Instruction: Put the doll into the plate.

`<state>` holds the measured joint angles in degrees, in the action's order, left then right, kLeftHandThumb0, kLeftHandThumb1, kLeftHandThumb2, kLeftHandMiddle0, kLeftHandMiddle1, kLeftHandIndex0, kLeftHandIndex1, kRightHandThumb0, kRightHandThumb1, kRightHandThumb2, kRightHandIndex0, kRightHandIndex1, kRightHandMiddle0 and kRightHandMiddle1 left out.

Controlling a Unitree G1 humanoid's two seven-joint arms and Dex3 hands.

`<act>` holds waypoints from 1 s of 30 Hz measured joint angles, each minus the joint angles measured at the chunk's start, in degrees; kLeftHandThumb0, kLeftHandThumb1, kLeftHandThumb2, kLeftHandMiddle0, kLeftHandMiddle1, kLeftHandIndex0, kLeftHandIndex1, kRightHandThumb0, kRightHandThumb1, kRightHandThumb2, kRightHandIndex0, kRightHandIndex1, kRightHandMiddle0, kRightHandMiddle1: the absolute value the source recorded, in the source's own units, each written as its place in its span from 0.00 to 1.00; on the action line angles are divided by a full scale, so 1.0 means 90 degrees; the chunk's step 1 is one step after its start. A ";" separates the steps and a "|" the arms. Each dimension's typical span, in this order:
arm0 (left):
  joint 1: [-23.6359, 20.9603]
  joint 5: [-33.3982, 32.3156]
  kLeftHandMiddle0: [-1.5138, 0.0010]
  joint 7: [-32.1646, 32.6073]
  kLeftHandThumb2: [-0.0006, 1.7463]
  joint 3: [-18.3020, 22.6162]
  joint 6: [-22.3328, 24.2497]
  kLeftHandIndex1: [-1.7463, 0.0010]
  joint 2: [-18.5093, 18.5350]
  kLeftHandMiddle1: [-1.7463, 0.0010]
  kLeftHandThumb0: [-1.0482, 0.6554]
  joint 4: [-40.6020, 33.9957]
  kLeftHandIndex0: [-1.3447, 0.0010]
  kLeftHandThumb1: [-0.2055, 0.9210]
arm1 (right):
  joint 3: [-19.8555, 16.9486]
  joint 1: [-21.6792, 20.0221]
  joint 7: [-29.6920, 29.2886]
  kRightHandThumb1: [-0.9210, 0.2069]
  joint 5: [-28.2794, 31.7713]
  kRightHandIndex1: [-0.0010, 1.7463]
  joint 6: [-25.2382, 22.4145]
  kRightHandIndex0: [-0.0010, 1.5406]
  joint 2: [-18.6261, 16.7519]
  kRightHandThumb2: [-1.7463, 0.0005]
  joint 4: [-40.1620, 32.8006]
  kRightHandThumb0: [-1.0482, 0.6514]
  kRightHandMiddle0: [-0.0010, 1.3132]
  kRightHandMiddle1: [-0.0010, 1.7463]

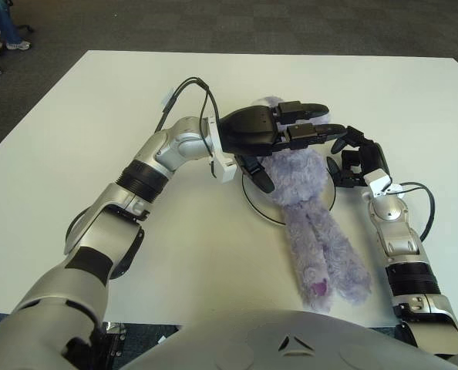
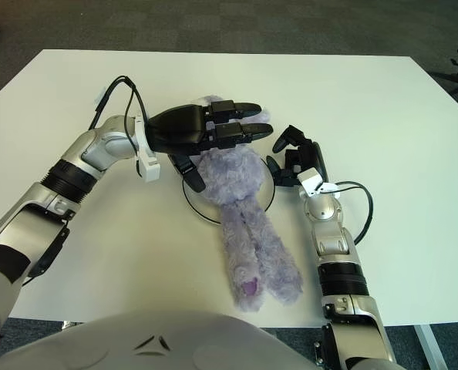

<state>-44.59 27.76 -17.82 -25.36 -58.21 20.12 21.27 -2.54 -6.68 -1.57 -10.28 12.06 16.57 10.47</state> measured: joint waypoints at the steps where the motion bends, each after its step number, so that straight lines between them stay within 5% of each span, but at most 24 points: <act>1: 0.0000 0.0011 0.93 0.0028 0.36 0.0034 0.0005 1.00 -0.0001 0.93 0.09 0.0001 1.00 1.00 | -0.0004 -0.0007 0.0016 0.55 0.0042 1.00 0.0021 0.75 -0.0012 0.24 0.0028 0.33 0.47 1.00; 13: -0.0120 0.0667 0.91 0.1097 0.41 0.0585 0.0097 0.99 0.0067 0.93 0.02 0.0672 0.99 1.00 | -0.0023 -0.0125 -0.0022 0.51 0.0102 1.00 -0.0247 0.75 -0.0089 0.27 0.0035 0.34 0.45 1.00; 22: -0.0036 0.1081 0.83 0.1838 0.50 0.1060 0.0446 0.78 0.0677 0.93 0.00 0.0790 1.00 1.00 | -0.0035 -0.0112 -0.0042 0.52 0.0080 1.00 -0.0380 0.76 -0.0143 0.26 -0.0050 0.34 0.45 1.00; 30: 0.0149 0.1372 0.81 0.2535 0.52 0.1068 0.0603 0.71 0.0754 0.93 0.00 0.1126 1.00 1.00 | -0.0053 -0.0117 -0.0042 0.51 0.0061 1.00 -0.0478 0.76 -0.0142 0.27 -0.0061 0.34 0.45 1.00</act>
<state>-43.25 40.11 4.99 -15.75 -52.78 26.91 31.40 -3.02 -7.74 -1.95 -9.74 7.76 15.29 9.92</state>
